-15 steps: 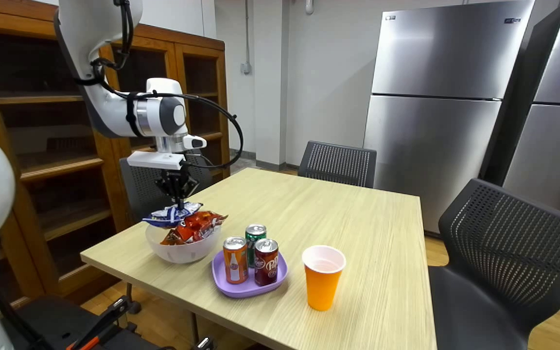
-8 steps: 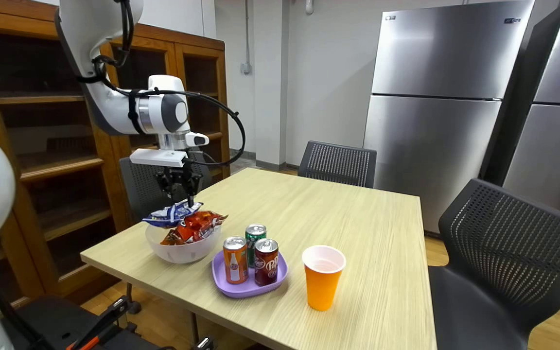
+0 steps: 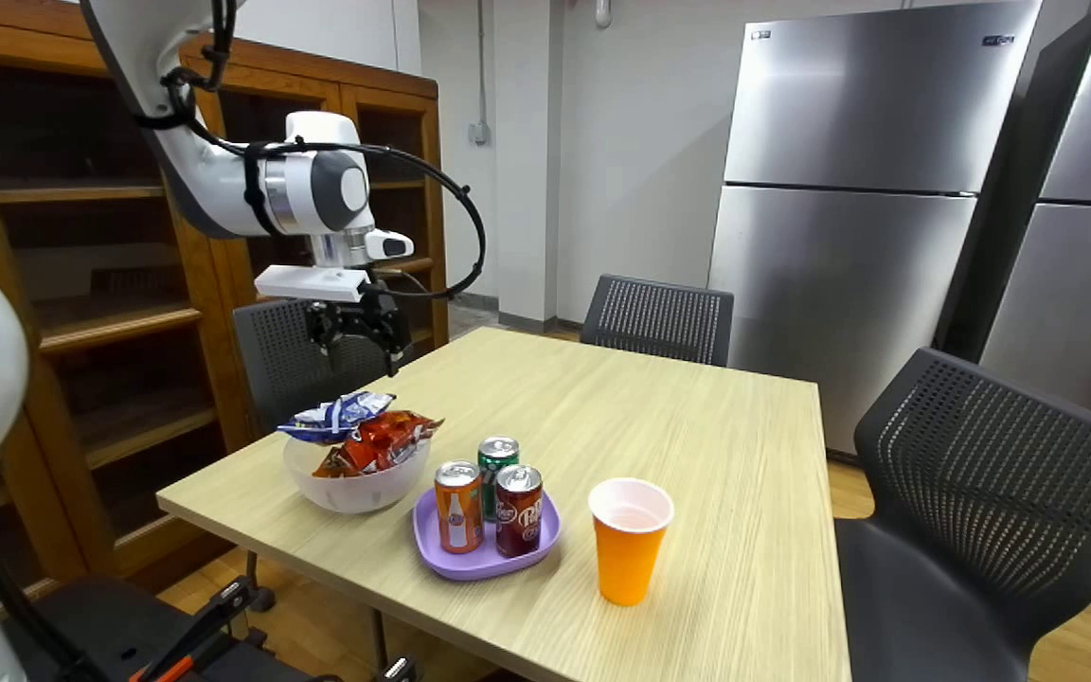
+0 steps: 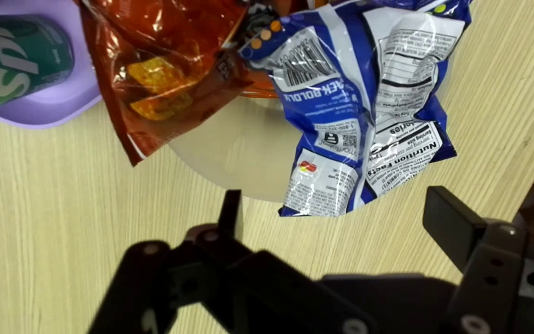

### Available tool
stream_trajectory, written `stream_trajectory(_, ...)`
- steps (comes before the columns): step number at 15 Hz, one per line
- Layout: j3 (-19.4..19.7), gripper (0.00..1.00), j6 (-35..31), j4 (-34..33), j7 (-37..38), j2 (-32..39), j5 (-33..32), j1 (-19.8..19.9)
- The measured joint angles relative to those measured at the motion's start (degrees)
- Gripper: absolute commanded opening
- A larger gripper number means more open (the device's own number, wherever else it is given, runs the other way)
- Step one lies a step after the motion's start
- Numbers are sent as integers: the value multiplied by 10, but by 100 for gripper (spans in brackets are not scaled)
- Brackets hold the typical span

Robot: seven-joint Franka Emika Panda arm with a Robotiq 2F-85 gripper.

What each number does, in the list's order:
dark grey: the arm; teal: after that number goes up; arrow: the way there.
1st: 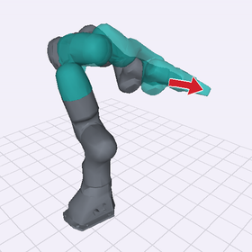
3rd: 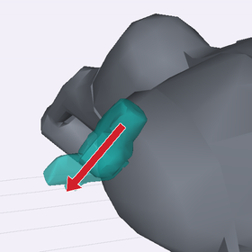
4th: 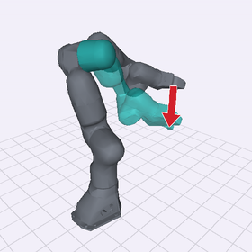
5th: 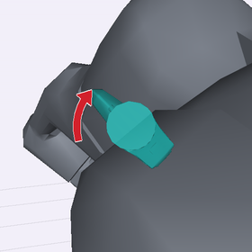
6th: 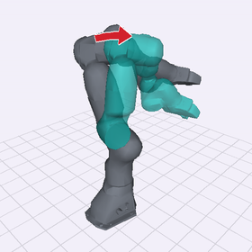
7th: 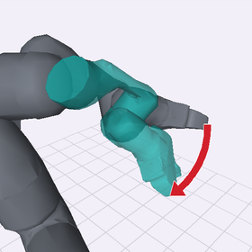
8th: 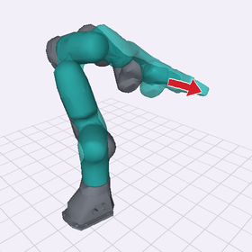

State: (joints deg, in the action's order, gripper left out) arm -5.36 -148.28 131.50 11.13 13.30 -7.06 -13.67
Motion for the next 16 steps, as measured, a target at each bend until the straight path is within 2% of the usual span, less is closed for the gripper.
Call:
stream_trajectory(6,0,100,-9,63,-2,-90,23,21)
stream_trajectory(11,3,100,-14,112,-22,-171,77,46)
stream_trajectory(16,1,100,-13,116,-24,-171,79,49)
